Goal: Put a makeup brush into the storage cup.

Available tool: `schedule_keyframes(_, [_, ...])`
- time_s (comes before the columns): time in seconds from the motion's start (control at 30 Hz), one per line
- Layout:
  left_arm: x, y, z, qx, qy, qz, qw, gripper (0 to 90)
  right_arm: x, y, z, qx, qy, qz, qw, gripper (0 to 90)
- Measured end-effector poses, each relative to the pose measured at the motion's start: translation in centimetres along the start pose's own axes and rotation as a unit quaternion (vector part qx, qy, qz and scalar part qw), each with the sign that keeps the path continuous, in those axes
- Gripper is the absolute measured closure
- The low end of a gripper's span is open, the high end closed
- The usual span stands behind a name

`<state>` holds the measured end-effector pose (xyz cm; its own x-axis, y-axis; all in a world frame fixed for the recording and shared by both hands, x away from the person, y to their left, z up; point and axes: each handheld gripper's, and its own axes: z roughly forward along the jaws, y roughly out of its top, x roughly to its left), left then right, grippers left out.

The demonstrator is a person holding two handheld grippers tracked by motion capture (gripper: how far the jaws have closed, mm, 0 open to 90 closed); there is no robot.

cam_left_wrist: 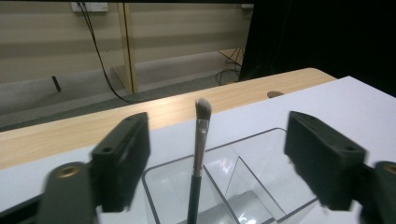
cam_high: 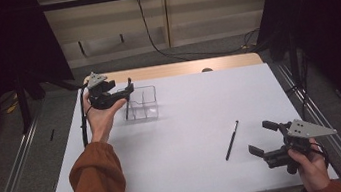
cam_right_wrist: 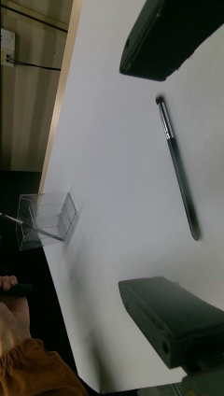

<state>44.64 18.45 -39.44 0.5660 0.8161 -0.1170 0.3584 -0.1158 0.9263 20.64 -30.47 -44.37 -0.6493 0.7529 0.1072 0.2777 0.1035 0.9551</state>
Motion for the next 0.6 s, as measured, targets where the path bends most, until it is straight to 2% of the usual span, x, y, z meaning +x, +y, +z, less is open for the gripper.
schedule_keyframes(0.03, [0.0,0.0,-0.1,0.002,0.000,-0.001,1.0000,17.8,0.0,0.0,0.0,0.000,0.000,0.000,1.0000,0.0])
schedule_keyframes(0.1, [-0.1,0.2,-0.2,-0.004,-0.005,-0.016,0.9999,10.3,-0.1,0.0,0.0,0.000,0.001,0.000,1.0000,0.0])
schedule_keyframes(0.17, [-0.3,0.4,-0.5,-0.009,-0.010,-0.011,0.9998,9.8,-0.1,0.0,0.0,-0.001,0.001,0.000,1.0000,0.0])
schedule_keyframes(0.23, [-0.4,0.5,-0.6,-0.009,-0.015,-0.016,0.9997,5.7,-0.1,0.0,0.0,-0.001,0.002,0.000,1.0000,0.0])
schedule_keyframes(0.33, [-0.7,0.4,-0.9,-0.006,-0.017,-0.003,0.9998,3.4,-0.1,0.0,0.1,0.000,0.004,-0.001,1.0000,0.0])
schedule_keyframes(0.6, [-0.9,-0.1,-1.9,-0.015,-0.023,-0.003,0.9996,3.4,-0.2,-0.1,-0.1,0.000,-0.002,0.002,1.0000,0.0])
